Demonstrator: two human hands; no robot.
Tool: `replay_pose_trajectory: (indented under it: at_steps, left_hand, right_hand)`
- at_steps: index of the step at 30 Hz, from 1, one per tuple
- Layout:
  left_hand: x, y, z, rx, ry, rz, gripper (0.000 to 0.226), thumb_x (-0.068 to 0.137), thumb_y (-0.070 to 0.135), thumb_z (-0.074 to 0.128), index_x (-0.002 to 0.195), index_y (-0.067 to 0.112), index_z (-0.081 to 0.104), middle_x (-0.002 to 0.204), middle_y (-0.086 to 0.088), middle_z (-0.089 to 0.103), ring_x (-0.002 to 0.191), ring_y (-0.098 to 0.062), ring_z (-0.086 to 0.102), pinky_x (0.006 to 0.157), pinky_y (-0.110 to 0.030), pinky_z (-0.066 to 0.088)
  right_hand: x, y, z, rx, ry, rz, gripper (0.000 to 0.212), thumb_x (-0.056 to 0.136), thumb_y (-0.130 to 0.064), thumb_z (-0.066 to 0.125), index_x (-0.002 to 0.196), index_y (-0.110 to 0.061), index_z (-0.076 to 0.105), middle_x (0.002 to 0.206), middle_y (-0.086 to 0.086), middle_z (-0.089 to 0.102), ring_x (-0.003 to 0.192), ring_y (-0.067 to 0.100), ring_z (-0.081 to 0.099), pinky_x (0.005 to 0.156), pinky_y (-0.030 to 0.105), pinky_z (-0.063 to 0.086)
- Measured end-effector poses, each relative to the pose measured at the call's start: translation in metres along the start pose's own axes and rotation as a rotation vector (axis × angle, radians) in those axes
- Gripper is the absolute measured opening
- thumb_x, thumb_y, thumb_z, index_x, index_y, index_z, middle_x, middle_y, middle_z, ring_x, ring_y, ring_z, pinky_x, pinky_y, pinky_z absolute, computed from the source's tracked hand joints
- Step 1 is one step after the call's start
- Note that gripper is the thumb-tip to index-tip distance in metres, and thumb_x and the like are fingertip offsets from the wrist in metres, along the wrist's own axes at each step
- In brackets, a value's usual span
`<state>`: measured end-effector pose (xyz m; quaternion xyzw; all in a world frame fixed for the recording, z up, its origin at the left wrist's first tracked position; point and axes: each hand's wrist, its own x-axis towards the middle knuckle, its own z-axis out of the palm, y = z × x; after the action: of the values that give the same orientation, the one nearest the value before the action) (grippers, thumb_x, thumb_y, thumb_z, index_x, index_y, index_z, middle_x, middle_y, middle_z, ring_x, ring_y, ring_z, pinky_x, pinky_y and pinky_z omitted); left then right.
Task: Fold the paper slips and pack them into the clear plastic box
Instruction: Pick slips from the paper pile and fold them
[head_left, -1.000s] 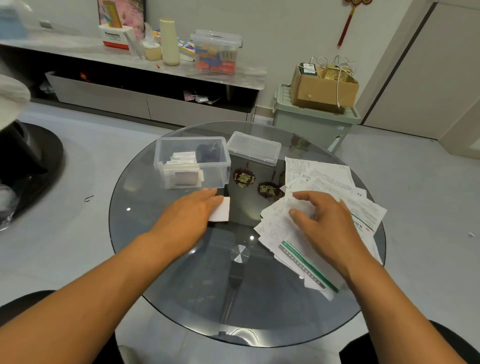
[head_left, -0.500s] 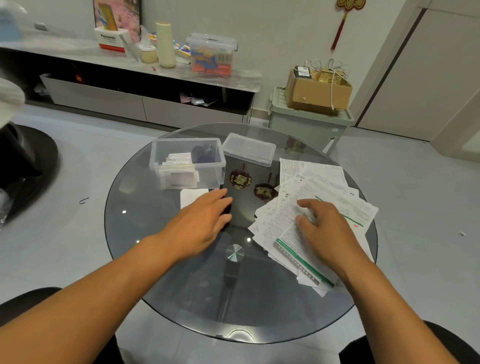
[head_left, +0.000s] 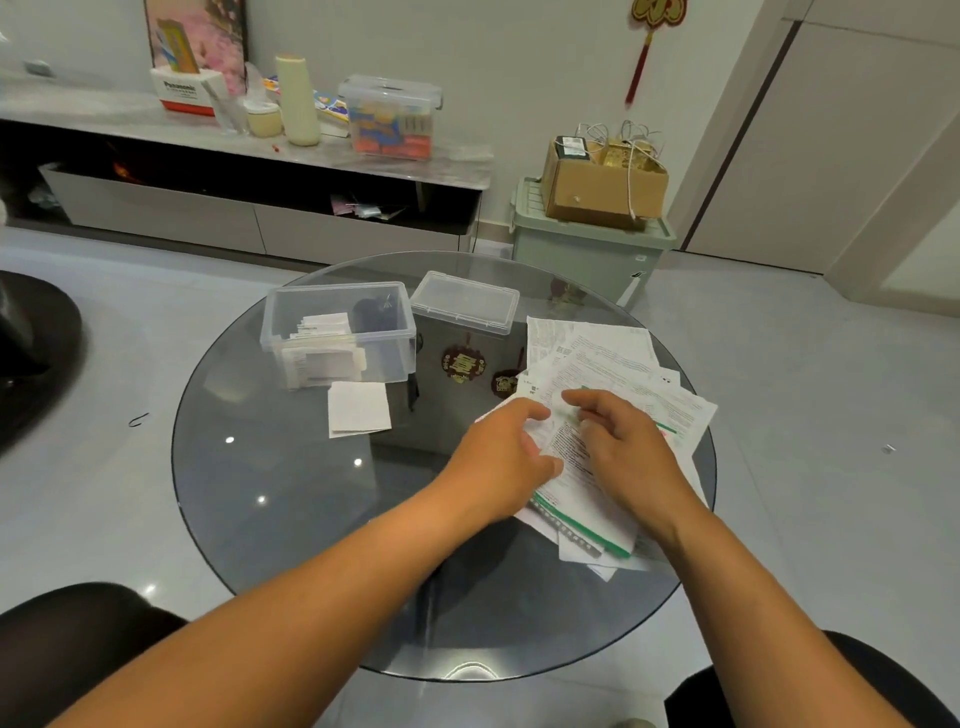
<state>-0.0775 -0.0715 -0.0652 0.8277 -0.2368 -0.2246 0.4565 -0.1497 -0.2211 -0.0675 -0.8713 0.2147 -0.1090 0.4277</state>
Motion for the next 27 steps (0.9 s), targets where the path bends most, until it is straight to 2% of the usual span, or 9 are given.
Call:
replay_pose_trajectory:
  at_steps: [3, 7, 10, 13, 17, 19, 21, 24, 27]
  left_hand:
    - [-0.005, -0.001, -0.006, -0.079, 0.090, -0.019, 0.035, 0.092, 0.020, 0.068, 0.124, 0.033, 0.060, 0.086, 0.006, 0.060, 0.074, -0.012, 0.062, 0.063, -0.024, 0.048]
    - [-0.016, -0.013, -0.030, -0.240, 0.170, -0.163, 0.033, 0.095, 0.009, 0.055, 0.117, 0.032, 0.064, 0.099, 0.001, 0.070, 0.083, -0.015, 0.072, 0.073, -0.036, 0.063]
    - [-0.024, -0.021, -0.046, -0.484, 0.181, -0.321, 0.027, 0.100, 0.004, 0.051, 0.117, 0.017, 0.068, 0.103, -0.008, 0.074, 0.090, -0.021, 0.074, 0.076, -0.037, 0.064]
    - [-0.034, -0.023, -0.059, -0.720, 0.114, -0.389, 0.020, 0.100, 0.002, 0.053, 0.110, 0.003, 0.070, 0.092, -0.013, 0.078, 0.083, -0.020, 0.076, 0.068, -0.030, 0.063]
    - [-0.045, -0.030, -0.073, -0.841, -0.037, -0.386, 0.021, 0.100, -0.002, 0.051, 0.114, -0.005, 0.067, 0.101, -0.018, 0.077, 0.092, -0.027, 0.076, 0.076, -0.034, 0.063]
    - [-0.050, -0.031, -0.077, -0.757, -0.095, -0.383, 0.021, 0.100, 0.000, 0.053, 0.113, -0.002, 0.069, 0.100, -0.014, 0.078, 0.091, -0.024, 0.077, 0.072, -0.030, 0.063]
    - [-0.051, -0.032, -0.080, -0.607, -0.134, -0.367, 0.021, 0.100, 0.006, 0.056, 0.116, 0.005, 0.070, 0.100, -0.008, 0.078, 0.090, -0.017, 0.076, 0.070, -0.026, 0.062]
    - [-0.050, -0.036, -0.084, -0.337, -0.149, -0.303, 0.027, 0.100, 0.012, 0.059, 0.125, 0.018, 0.068, 0.109, 0.001, 0.076, 0.090, -0.014, 0.074, 0.072, -0.025, 0.060]
    - [-0.049, -0.038, -0.089, -0.074, -0.158, -0.115, 0.043, 0.097, 0.004, 0.051, 0.112, 0.040, 0.068, 0.097, 0.020, 0.073, 0.076, -0.003, 0.062, 0.067, -0.018, 0.052]
  right_hand:
    - [-0.006, -0.008, -0.001, 0.071, -0.014, -0.081, 0.029, 0.102, -0.036, 0.059, 0.129, -0.046, 0.061, 0.136, -0.023, 0.055, 0.120, -0.013, 0.048, 0.111, 0.032, 0.043]
    - [-0.023, -0.023, -0.003, -0.016, -0.287, -0.140, 0.068, 0.075, -0.064, 0.080, 0.135, -0.063, 0.046, 0.124, -0.053, 0.036, 0.135, -0.001, 0.036, 0.113, 0.036, 0.033]
    - [-0.030, -0.024, 0.004, -0.191, -0.452, -0.176, 0.094, 0.065, -0.071, 0.082, 0.143, -0.066, 0.031, 0.142, -0.041, 0.031, 0.149, 0.010, 0.019, 0.125, 0.050, 0.021]
    - [-0.031, -0.025, 0.007, -0.245, -0.534, -0.199, 0.098, 0.065, -0.073, 0.081, 0.146, -0.067, 0.024, 0.149, -0.037, 0.029, 0.152, 0.012, 0.013, 0.127, 0.053, 0.013]
    - [-0.026, -0.027, 0.004, -0.214, -0.491, -0.183, 0.071, 0.075, -0.061, 0.081, 0.135, -0.066, 0.045, 0.117, -0.049, 0.043, 0.138, 0.005, 0.038, 0.124, 0.044, 0.027]
    - [-0.022, -0.029, 0.003, -0.118, -0.416, -0.163, 0.045, 0.080, -0.048, 0.084, 0.121, -0.054, 0.066, 0.107, -0.044, 0.059, 0.118, -0.010, 0.053, 0.108, 0.027, 0.043]
    - [-0.020, -0.029, 0.000, -0.001, -0.410, -0.148, 0.026, 0.081, -0.040, 0.082, 0.106, -0.041, 0.078, 0.105, -0.039, 0.068, 0.107, -0.012, 0.061, 0.095, 0.017, 0.046]
    - [-0.019, -0.026, -0.001, 0.023, -0.407, -0.147, 0.016, 0.088, -0.031, 0.078, 0.103, -0.037, 0.081, 0.108, -0.025, 0.074, 0.107, -0.002, 0.067, 0.099, 0.027, 0.052]
    - [-0.016, -0.020, 0.002, 0.039, -0.362, -0.109, 0.012, 0.096, -0.028, 0.072, 0.104, -0.031, 0.079, 0.101, -0.008, 0.078, 0.094, 0.017, 0.072, 0.093, 0.045, 0.057]
